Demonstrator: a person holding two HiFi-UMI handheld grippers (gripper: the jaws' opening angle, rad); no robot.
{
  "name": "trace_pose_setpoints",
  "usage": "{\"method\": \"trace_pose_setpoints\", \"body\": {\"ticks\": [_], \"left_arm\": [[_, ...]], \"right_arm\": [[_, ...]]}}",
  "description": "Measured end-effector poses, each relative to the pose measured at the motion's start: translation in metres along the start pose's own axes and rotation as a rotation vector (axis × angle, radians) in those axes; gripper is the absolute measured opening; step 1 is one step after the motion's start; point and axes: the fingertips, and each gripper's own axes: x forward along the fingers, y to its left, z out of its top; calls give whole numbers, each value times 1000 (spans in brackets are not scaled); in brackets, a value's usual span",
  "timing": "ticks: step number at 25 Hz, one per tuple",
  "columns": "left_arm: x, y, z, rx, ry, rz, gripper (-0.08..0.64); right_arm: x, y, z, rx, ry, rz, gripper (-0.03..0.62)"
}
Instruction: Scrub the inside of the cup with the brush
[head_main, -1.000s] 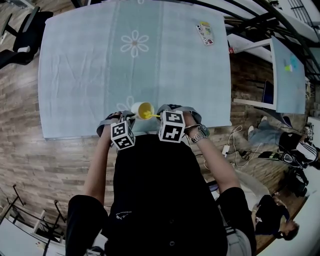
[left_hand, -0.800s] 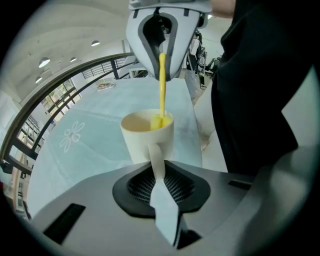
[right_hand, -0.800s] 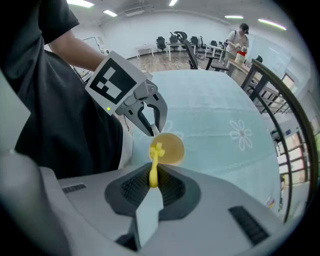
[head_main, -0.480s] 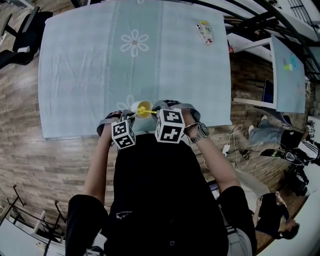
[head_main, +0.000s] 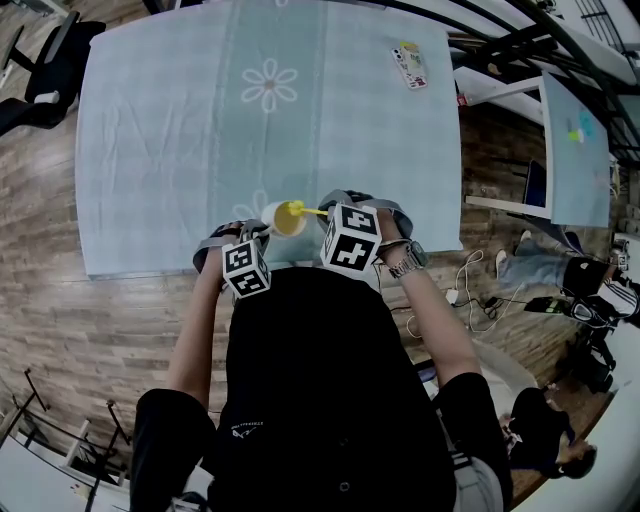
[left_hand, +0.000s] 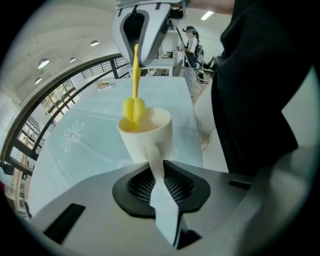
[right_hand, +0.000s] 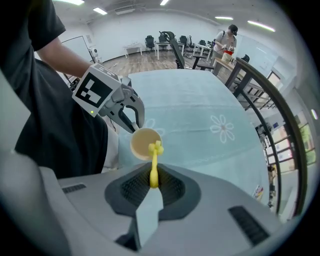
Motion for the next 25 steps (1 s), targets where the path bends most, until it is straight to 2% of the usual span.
{"method": "trace_pose_setpoints", "body": {"ticks": [7,13,17,25], "left_arm": [[1,-1,1,-4,-5,-5,54],[1,-2,2,12,11,-8,54],[2,-3,2,26,18,-8,54],[5,-3,0,77,37,4,54]], "right_arm": [[4,15,-14,-9,48,58,38],[9,39,3,-51,25,123,38],[16,45,20,-82,-2,96,38],[19,30,32,-63,-31,41,38]]}}
